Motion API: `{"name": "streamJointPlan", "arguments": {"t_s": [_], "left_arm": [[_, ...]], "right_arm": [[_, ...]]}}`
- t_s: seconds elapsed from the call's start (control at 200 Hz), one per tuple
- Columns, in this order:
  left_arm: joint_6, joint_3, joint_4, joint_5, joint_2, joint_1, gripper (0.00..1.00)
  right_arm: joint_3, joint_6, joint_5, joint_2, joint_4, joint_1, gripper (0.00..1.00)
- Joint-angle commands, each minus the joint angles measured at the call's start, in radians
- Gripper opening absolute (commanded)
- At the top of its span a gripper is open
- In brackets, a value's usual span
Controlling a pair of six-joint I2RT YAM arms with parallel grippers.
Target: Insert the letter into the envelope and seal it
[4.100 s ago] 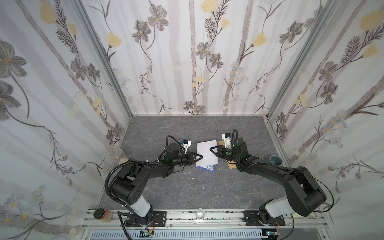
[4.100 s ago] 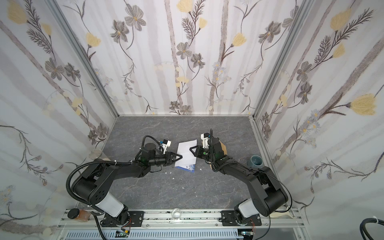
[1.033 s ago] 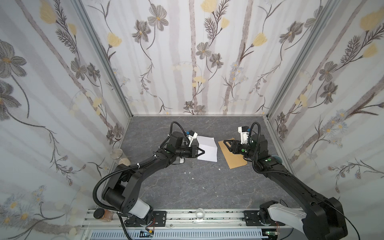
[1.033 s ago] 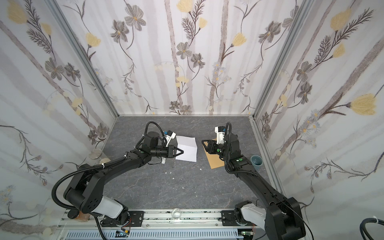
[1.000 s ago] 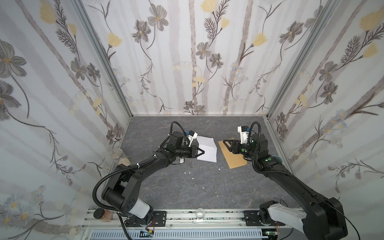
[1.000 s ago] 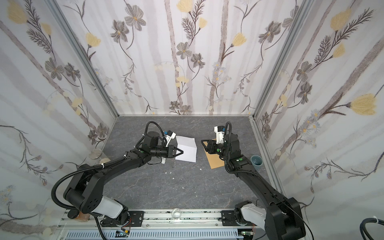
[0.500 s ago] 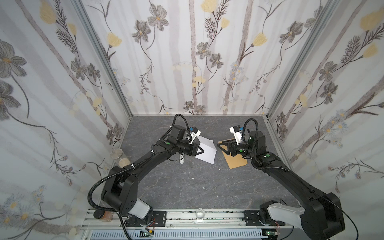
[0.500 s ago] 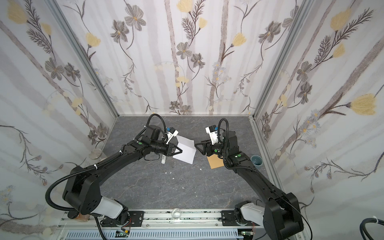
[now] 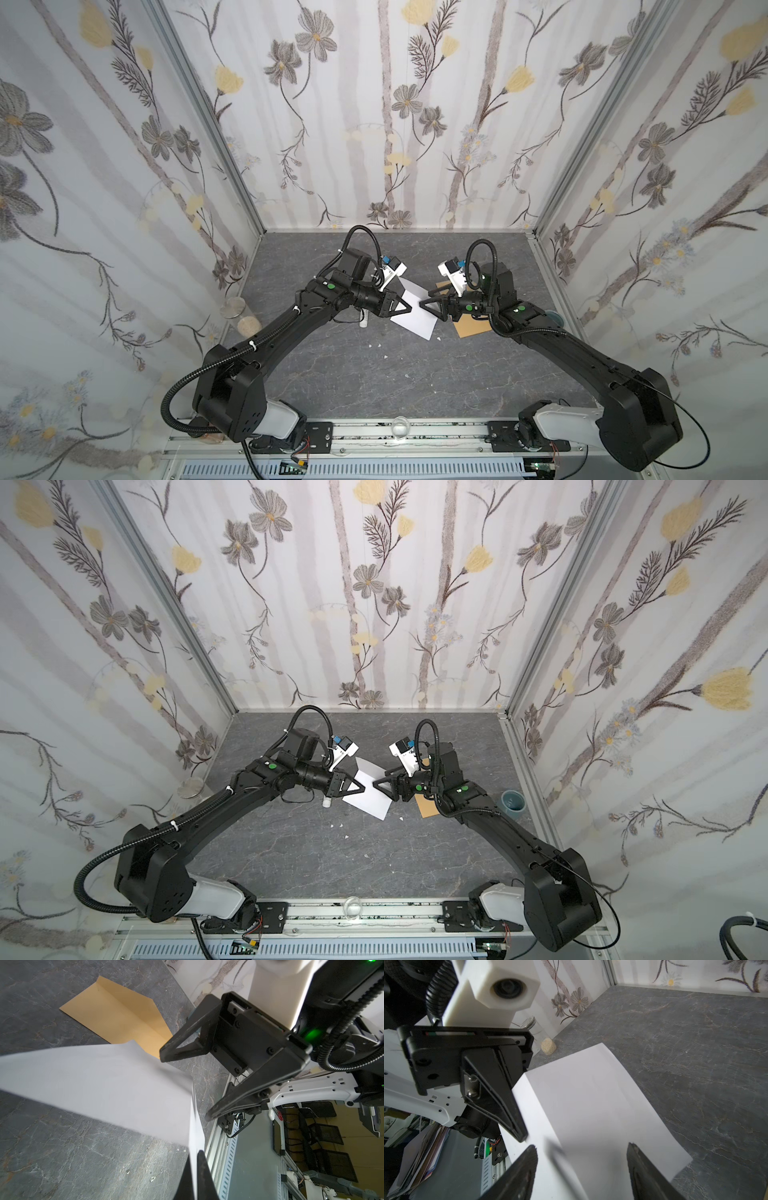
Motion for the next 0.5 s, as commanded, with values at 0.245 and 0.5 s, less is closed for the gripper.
{"name": "streamJointPlan", "arguments": {"t_s": [0.245,0.5], "left_arm": [[0.048,0.036,-0.025,0.077,-0.007,0.021,0.00],[0.055,0.049,-0.026,0.083,-0.006,0.035,0.00]], "right_arm": [[0.003,-0.024,-0.166,0.015,0.008,0.022,0.70],[-0.004,-0.011,-0.177,0.020,0.015,0.028,0.64]]}}
